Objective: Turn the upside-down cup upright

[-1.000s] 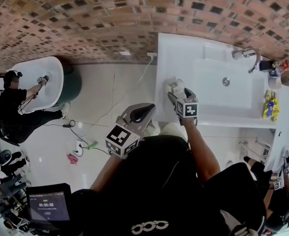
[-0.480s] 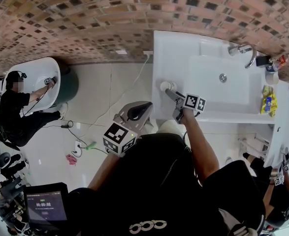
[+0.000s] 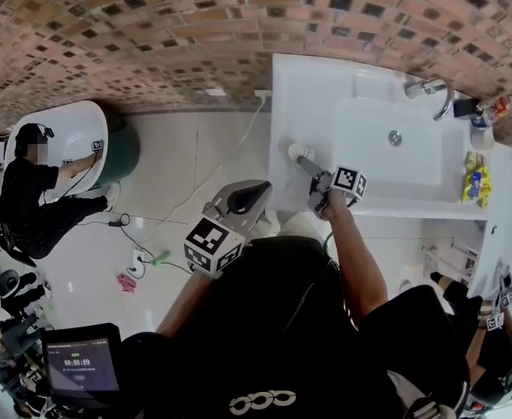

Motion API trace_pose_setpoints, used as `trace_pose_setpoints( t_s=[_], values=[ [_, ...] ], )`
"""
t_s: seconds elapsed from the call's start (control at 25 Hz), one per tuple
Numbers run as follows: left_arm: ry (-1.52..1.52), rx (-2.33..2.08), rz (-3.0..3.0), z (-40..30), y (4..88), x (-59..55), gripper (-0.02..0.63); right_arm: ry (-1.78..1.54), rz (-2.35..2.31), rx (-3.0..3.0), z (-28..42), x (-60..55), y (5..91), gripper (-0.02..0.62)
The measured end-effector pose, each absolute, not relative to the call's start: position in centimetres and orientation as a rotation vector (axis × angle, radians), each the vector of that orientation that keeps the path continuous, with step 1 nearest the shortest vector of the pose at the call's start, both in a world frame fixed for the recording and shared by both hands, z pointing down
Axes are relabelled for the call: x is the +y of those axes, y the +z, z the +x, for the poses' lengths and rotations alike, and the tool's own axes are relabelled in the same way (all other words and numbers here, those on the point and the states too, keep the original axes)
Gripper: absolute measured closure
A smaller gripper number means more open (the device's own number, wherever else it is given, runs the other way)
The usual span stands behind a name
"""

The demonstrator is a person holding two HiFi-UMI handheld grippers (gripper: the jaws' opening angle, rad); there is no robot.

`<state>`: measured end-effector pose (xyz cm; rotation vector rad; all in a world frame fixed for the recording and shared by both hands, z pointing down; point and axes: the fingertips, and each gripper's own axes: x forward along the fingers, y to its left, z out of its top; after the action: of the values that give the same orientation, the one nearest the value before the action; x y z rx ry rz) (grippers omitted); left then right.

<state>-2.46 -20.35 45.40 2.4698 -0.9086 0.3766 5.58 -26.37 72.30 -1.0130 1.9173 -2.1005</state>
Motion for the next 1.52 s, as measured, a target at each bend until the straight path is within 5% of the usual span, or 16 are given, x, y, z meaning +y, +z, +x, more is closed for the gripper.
trace_pose_setpoints(
  t_s=[0.72, 1.32, 1.52],
  values=[
    [0.375, -0.89, 2.483, -1.9, 45.3, -20.3, 0.591, -2.145, -1.023, 1.868, 6.6, -25.5, 72.6, 0.21],
    [0.282, -0.781, 2.557, -2.2, 44.3, -19.5, 0.591, -1.835, -1.029, 2.36, 4.3, -21.2, 60.3, 0.21],
    [0.265, -0.728, 2.574, -4.2, 44.1, -17.3, 0.591, -1.695, -1.027, 2.403, 1.1, -19.5, 55.5, 0.313]
  ],
)
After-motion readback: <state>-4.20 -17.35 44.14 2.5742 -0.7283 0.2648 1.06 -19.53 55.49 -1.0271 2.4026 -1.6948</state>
